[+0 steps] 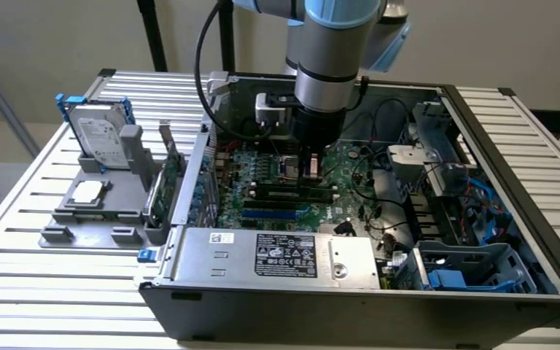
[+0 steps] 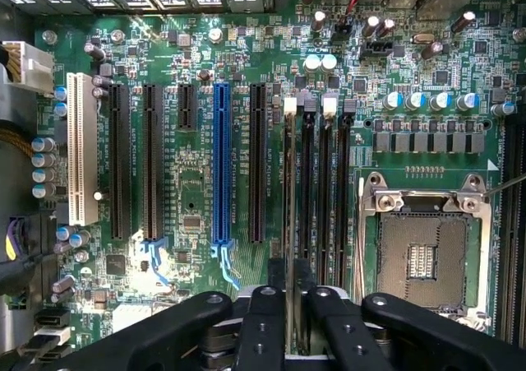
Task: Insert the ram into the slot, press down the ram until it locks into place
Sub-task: 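Insert the ram into the slot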
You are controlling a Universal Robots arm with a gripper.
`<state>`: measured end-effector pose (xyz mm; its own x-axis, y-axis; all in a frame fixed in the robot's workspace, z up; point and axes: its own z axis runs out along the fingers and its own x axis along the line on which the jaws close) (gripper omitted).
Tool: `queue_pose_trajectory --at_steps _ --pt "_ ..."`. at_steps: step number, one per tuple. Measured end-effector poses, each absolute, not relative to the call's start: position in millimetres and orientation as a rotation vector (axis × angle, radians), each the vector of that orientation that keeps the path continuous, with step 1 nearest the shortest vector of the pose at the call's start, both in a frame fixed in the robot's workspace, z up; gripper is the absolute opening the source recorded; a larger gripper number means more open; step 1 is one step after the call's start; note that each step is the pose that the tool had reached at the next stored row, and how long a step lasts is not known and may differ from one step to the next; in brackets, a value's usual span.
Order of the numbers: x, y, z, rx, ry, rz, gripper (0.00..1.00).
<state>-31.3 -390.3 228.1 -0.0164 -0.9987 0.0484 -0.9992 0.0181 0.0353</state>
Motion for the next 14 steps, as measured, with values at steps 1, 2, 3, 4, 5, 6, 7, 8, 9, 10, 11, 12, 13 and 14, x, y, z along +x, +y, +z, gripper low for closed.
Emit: queue_pose_trajectory --at_steps 1,2,3,4,5,6,7,8,9,10,11,12,13,14 --pt "-31 -390 232 2.161 -2.198 0.013 0.21" --pt "-32 -390 236 2.160 -2.198 0.013 0.21" --pt "-32 -390 240 2.160 -2.198 0.013 0.21" --pt "-34 -390 242 2.160 -2.198 0.013 0.21" --pt "-35 -390 244 2.160 -2.198 0.013 0.21" --pt "-37 -390 244 2.160 -2.198 0.013 0.21" --pt "-37 -390 244 2.161 -2.198 0.013 0.21" --pt "-38 -390 244 2.161 -2.197 0.013 0.18" --pt "-38 -390 244 2.162 -2.197 0.013 0.18" --pt "-38 -390 244 2.162 -2.197 0.013 0.12" --pt "-38 -390 244 2.161 -2.197 0.013 0.11" --pt "-38 -390 244 2.161 -2.197 0.013 0.11" --pt "-38 -390 244 2.161 -2.197 0.013 0.11" --pt "-38 -390 244 2.161 -2.197 0.013 0.11"
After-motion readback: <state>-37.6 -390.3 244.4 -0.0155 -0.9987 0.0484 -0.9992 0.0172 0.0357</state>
